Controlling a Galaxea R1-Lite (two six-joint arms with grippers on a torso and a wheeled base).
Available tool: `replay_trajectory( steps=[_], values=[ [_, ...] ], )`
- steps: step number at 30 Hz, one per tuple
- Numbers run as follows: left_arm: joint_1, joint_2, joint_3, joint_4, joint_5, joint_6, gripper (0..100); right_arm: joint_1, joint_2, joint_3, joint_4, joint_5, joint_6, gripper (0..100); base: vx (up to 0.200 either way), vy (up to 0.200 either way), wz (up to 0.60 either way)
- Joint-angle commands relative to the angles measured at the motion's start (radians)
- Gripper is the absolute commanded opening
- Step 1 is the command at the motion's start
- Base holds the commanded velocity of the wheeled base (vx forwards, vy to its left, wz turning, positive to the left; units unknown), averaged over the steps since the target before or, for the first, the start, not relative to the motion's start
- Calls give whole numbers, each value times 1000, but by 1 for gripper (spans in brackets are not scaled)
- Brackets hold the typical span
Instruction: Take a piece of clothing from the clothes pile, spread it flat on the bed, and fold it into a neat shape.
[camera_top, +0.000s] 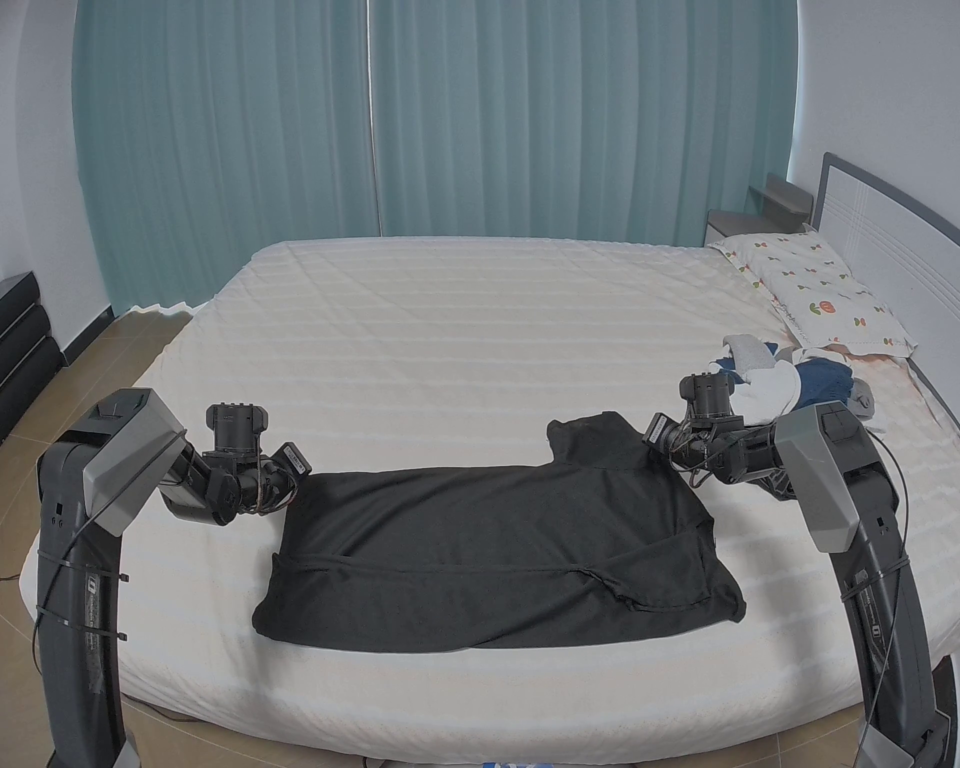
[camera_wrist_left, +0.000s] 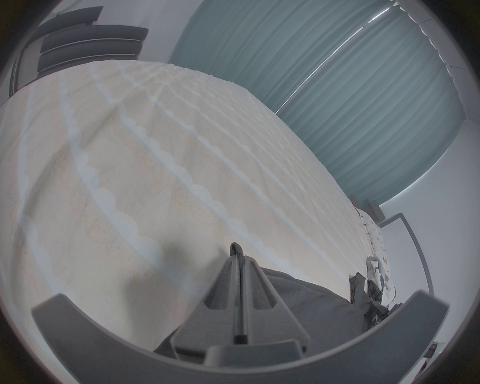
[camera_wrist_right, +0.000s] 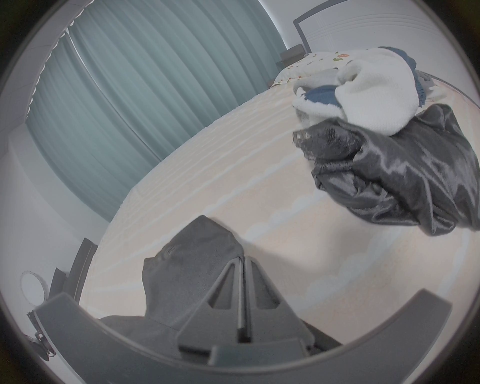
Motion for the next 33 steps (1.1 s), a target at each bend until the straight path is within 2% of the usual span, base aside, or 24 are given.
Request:
replay_trajectory(
  steps=[1,7,13,17,23,27,33],
  values=[
    [0,-18,2,0,2,0,0,-6,-39,21,-2,-1,7,0,0,0,0],
    [11,-54,2,0,2,-48,0,-9,-102,121,-25,1,12,0,0,0,0],
    [18,-64,5,1,2,-49,0,-9,-130,190,-105,2,10,0,0,0,0],
    [29,-74,5,1,0,-52,0,-9,-162,273,-212,21,18,0,0,0,0],
    [37,-74,3,0,0,-66,0,-8,-159,338,-251,28,10,0,0,0,0],
    [49,-78,3,1,-1,-72,0,-9,-168,342,-323,31,26,0,0,0,0],
    [52,-79,-2,0,-4,-95,0,-12,-171,363,-333,30,26,0,0,0,0]
  ],
)
